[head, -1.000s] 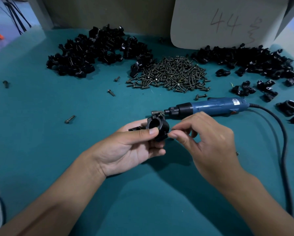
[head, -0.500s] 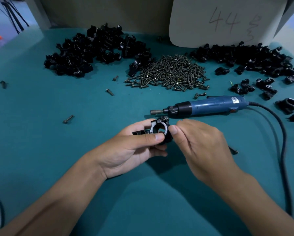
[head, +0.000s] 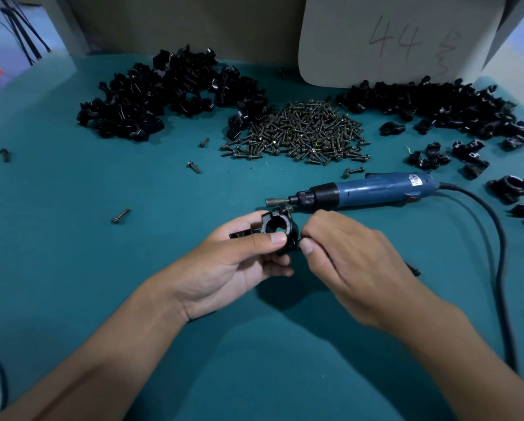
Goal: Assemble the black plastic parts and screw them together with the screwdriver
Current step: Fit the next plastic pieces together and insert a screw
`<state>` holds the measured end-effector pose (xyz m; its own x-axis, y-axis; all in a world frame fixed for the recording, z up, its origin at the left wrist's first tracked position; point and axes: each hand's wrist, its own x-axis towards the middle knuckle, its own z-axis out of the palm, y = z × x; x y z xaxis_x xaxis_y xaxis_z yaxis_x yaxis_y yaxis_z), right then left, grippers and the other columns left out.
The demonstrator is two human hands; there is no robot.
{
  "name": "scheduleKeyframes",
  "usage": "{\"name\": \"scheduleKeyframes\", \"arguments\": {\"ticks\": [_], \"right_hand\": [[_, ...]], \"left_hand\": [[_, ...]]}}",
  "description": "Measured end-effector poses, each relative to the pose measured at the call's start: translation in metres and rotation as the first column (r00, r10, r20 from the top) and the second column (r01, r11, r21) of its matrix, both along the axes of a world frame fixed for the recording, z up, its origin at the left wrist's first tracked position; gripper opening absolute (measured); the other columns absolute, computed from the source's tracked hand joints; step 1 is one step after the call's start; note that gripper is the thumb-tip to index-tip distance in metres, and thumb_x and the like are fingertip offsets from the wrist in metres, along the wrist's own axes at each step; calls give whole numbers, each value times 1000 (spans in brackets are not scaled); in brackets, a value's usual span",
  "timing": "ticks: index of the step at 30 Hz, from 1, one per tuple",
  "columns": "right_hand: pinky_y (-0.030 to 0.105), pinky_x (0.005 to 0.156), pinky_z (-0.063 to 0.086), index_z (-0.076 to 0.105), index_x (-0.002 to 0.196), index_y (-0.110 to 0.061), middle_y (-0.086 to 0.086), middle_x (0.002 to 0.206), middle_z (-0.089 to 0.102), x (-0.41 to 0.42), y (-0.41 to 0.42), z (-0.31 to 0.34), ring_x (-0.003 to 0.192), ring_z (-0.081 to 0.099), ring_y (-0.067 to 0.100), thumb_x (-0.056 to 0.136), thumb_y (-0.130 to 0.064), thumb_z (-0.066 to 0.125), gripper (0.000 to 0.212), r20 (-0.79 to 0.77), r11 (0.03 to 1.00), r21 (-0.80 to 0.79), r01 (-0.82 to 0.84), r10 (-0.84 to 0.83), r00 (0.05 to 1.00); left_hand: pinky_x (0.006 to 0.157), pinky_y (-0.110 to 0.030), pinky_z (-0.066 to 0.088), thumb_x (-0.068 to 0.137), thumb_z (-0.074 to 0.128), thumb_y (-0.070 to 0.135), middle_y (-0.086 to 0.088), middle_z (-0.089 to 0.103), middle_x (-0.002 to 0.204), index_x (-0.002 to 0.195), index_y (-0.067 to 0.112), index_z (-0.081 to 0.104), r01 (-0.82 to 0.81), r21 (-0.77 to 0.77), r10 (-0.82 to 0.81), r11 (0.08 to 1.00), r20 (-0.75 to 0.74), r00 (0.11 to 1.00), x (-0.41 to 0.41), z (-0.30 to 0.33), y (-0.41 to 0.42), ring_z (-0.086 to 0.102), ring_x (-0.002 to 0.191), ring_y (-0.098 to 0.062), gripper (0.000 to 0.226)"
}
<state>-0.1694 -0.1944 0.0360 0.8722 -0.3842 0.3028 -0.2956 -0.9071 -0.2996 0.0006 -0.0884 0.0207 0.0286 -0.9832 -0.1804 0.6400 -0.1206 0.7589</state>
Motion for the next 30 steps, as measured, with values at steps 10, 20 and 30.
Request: {"name": "scheduleKeyframes", "arguments": {"ticks": [10,20,30], "right_hand": [[36,52,26,35,67,-38,-15,67,49,4,8,-4,61,42,15,99,-62,13,45,-112,963,217,157,-136,984],[41,64,42,46,93,-29,-12,83,51,-5,-5,3,79,51,15,97,-44,26,25,43,933,352,73,-94,995],[34,53,26,21,83,-35,-14,70,31,0,-2,4,68,29,9,103,-40,29,22,-53,999,5,-35,35,998]], "left_hand": [[80,-32,57,83,70,3,-10,64,96,115,5,68,-41,14,39,999,108,993,0,-6,-1,62,82,-19,33],[70,-36,60,83,65,5,-12,65,89,99,4,69,-37,48,38,998,-20,999,-4,-4,-4,64,71,-21,16],[74,-36,59,86,65,7,-12,65,90,100,4,70,18,6,-18,1000,-38,999,-1,-7,-2,63,75,-21,15]]}}
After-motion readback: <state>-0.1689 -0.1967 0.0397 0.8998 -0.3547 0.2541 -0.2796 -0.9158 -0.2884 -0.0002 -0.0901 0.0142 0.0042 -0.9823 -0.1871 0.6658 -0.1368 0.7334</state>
